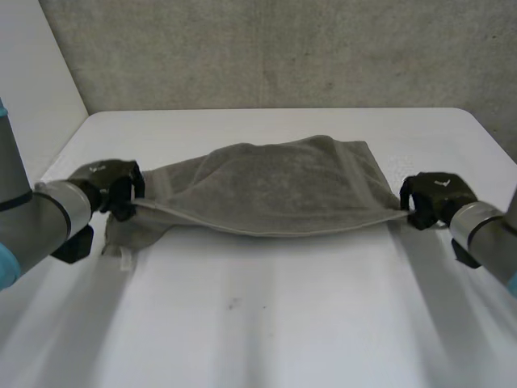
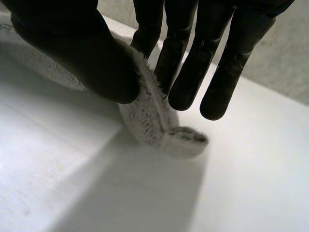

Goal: Fold the towel.

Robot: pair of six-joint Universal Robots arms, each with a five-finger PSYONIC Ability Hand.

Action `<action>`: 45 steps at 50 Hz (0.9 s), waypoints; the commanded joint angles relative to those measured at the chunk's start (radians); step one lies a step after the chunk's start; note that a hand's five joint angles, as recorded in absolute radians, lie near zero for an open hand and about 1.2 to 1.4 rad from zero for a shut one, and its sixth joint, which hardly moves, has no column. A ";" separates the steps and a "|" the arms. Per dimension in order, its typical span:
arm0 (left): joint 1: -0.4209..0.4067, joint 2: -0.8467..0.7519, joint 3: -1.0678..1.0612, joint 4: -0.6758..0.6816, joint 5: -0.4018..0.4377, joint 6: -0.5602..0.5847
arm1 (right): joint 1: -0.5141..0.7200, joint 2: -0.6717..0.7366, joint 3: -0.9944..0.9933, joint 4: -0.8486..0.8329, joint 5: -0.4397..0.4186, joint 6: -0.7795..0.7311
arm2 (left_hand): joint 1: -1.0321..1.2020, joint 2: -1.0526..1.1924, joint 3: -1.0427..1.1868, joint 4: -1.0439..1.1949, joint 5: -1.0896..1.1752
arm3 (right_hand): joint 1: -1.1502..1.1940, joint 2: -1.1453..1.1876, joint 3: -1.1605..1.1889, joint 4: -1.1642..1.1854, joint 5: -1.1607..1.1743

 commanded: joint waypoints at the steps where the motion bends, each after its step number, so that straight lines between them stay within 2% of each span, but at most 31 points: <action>1: -0.002 0.018 -0.084 -0.071 -0.002 0.137 | -0.065 -0.173 -0.027 0.230 -0.056 -0.215 | 0.205 0.177 0.179 0.179 0.188 | 0.011 0.186 0.184 0.181 0.190; 3: -0.003 0.054 -0.113 -0.141 -0.013 0.223 | -0.085 -0.200 -0.044 0.297 -0.061 -0.267 | 0.205 0.177 0.179 0.179 0.188 | 0.011 0.186 0.184 0.181 0.190; 6: -0.003 0.119 -0.141 -0.192 -0.013 0.275 | -0.105 -0.251 -0.076 0.446 -0.062 -0.364 | 0.205 0.177 0.179 0.179 0.188 | 0.011 0.186 0.184 0.181 0.190; 7: -0.003 0.119 -0.141 -0.192 -0.013 0.275 | -0.105 -0.251 -0.076 0.446 -0.062 -0.364 | 0.205 0.177 0.179 0.179 0.188 | 0.011 0.186 0.184 0.181 0.190; 9: -0.005 0.153 -0.155 -0.209 -0.012 0.295 | -0.107 -0.317 -0.104 0.582 -0.062 -0.450 | 0.205 0.177 0.179 0.179 0.188 | 0.011 0.186 0.184 0.181 0.190; 10: -0.008 0.185 -0.171 -0.225 -0.009 0.306 | -0.107 -0.317 -0.104 0.583 -0.062 -0.450 | 0.205 0.177 0.179 0.179 0.188 | 0.011 0.186 0.184 0.181 0.190; 12: -0.013 0.216 -0.190 -0.235 -0.008 0.312 | -0.108 -0.389 -0.112 0.690 -0.067 -0.534 | 0.205 0.177 0.179 0.179 0.188 | 0.011 0.186 0.184 0.181 0.190; 18: -0.019 0.289 -0.280 -0.236 -0.010 0.361 | -0.110 -0.431 -0.098 0.752 -0.067 -0.627 | 0.205 0.177 0.179 0.179 0.188 | 0.011 0.186 0.184 0.181 0.190; 24: -0.028 0.227 -0.267 -0.175 -0.005 0.429 | -0.096 -0.402 -0.066 0.700 -0.066 -0.637 | 0.205 0.177 0.179 0.179 0.188 | 0.011 0.186 0.184 0.181 0.190; 29: -0.030 0.087 -0.178 -0.079 -0.012 0.433 | -0.093 -0.263 -0.073 0.546 -0.047 -0.591 | 0.205 0.177 0.179 0.179 0.188 | 0.011 0.186 0.184 0.181 0.190; 31: -0.030 0.032 -0.136 -0.055 -0.010 0.433 | -0.084 -0.181 -0.107 0.455 -0.041 -0.511 | 0.205 0.177 0.179 0.179 0.188 | 0.011 0.186 0.184 0.181 0.190; 33: -0.031 -0.077 -0.026 -0.019 -0.010 0.433 | -0.070 -0.132 -0.134 0.409 -0.032 -0.465 | 0.205 0.177 0.179 0.179 0.188 | 0.011 0.186 0.184 0.181 0.190; 34: -0.031 -0.077 -0.026 -0.018 -0.010 0.433 | -0.070 -0.131 -0.135 0.408 -0.032 -0.464 | 0.205 0.177 0.179 0.179 0.188 | 0.011 0.186 0.184 0.181 0.190; 36: -0.033 -0.132 0.036 -0.011 -0.012 0.433 | -0.026 -0.026 -0.205 0.323 -0.003 -0.400 | 0.205 0.177 0.179 0.179 0.188 | 0.011 0.186 0.184 0.181 0.190; 41: -0.039 -0.344 0.288 -0.005 -0.012 0.430 | 0.013 0.095 -0.298 0.243 0.054 -0.364 | 0.205 0.177 0.179 0.179 0.188 | 0.011 0.186 0.184 0.181 0.190; 45: -0.039 -0.439 0.416 -0.006 -0.013 0.429 | 0.020 0.168 -0.354 0.173 0.086 -0.352 | 0.205 0.177 0.179 0.179 0.188 | 0.011 0.186 0.184 0.181 0.190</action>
